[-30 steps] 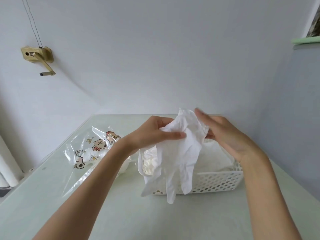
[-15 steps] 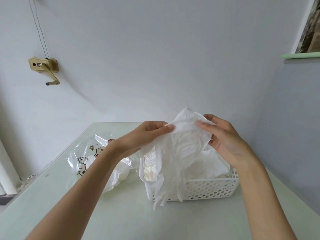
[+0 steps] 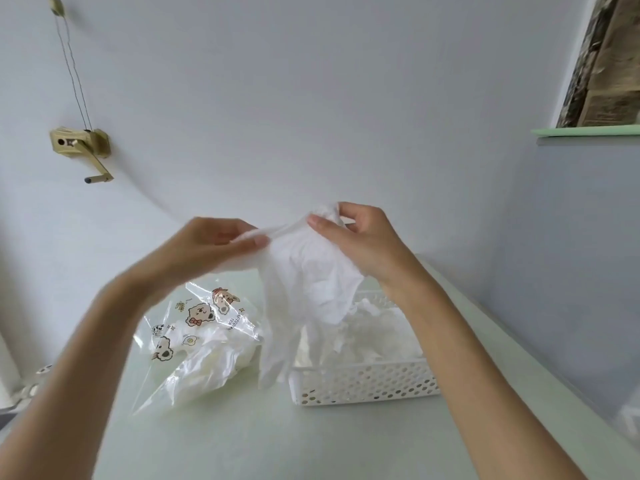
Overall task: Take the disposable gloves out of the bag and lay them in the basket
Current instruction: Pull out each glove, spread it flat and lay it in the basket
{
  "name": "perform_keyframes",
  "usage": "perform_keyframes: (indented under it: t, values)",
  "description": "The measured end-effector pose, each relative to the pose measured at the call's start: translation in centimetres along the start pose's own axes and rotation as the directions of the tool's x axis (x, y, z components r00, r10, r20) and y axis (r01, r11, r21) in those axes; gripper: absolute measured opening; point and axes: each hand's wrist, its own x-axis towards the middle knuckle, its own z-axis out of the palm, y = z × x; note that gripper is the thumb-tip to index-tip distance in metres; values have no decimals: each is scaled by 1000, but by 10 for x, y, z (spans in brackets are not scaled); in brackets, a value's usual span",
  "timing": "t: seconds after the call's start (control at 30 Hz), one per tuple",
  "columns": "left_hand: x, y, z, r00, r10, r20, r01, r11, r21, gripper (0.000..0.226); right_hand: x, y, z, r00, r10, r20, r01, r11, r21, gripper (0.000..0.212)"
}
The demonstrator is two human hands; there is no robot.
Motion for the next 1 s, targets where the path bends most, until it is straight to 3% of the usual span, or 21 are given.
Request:
perform_keyframes:
  t: [0.1,0.23,0.33,0.4,0.47,0.57,0.7,0.83,0.9,1.0]
  values:
    - [4,9,-22,999,35,-26,-35,999,11,38,9,-6,11,998,66,-8,-64,988,142,18]
    - [41,2,-12,994,-82,75,67,980,185,18,18,24,6,972,233,37,-235,944,233,12]
    - [79,-24,32,941,-255,221,165,920,356,14,16,76,-13,915,403,3,-402,911,92,13]
    - [102,-44,68,921,-275,276,166,917,362,20,12,109,-29,884,460,-83,-464,885,-46,23]
    - [117,-57,97,930,-242,276,138,928,347,9,7,130,-43,869,469,-161,-490,861,-136,28]
    - [137,-74,130,961,-181,209,98,931,353,10,3,150,-59,887,369,-278,-454,810,-372,17]
    - [146,-80,152,984,-130,121,72,915,398,5,1,164,-69,914,205,-351,-394,661,-639,14]
    - [133,-71,152,1000,-8,9,4,895,445,26,0,170,-70,943,111,-313,-326,485,-811,36]
    - [116,-67,146,993,113,-27,-84,859,505,28,-2,169,-72,949,48,-312,-296,479,-827,50]
    - [80,-67,142,962,163,220,-259,805,534,44,-7,163,-68,953,-151,-262,-125,593,-795,55]
